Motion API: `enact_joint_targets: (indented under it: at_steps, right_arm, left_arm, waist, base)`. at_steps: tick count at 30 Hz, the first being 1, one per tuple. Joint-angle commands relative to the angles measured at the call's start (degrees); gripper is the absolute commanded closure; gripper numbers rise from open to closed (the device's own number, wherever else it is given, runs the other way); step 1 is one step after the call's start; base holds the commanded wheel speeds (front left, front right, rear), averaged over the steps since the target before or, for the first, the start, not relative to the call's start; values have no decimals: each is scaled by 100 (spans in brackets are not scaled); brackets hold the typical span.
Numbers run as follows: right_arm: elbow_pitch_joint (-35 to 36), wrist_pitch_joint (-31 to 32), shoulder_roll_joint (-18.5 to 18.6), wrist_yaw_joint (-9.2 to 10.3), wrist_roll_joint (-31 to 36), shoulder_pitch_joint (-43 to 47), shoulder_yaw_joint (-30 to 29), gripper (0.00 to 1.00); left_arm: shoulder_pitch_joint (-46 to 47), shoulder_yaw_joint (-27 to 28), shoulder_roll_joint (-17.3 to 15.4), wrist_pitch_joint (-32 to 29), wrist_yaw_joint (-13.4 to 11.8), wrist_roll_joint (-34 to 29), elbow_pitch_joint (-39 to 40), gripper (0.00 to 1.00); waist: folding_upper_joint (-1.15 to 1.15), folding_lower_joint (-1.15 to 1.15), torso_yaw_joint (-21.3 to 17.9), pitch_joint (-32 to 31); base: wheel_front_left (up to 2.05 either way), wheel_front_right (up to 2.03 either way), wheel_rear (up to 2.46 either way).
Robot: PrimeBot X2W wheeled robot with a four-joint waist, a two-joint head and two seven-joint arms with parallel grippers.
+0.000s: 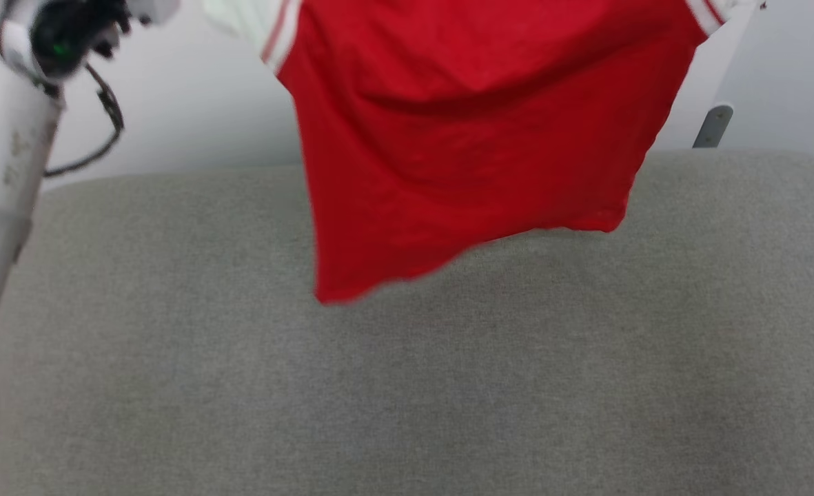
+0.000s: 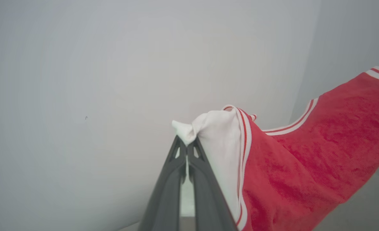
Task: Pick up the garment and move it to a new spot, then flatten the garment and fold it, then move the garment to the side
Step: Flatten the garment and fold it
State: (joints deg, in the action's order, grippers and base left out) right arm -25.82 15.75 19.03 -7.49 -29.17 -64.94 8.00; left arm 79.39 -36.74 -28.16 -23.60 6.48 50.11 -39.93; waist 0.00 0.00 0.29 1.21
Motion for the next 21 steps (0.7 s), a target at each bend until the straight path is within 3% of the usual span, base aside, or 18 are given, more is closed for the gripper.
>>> enact_joint_targets:
  at_steps: [1, 12, 18, 21]
  right_arm:
    - [-154, -135, 51, -1, -93, -204, 109, 100]
    - [-1013, -559, 263, -1, -426, -1068, 558, 100]
    - [-1342, -752, 296, -1, -338, -1618, 737, 100]
    - [-1695, -1237, 261, -1, -5, -2089, 848, 100]
  left_arm:
    - [165, 45, 11, 89, -28, -42, -79, 100]
    - [779, 31, 79, 116, 45, -23, -361, 100]
    - [1134, -26, 98, 247, 53, -155, -410, 100]
    - [1522, -33, 233, 701, -35, -379, -570, 100]
  waist:
    - [0, 0, 46, -105]
    - [0, 0, 209, 348]
    - [0, 0, 223, 1241]
    - [0, 0, 236, 1906]
  base:
    - [0, 0, 0]
    - [0, 0, 0]
    - [0, 0, 0]
    - [0, 0, 0]
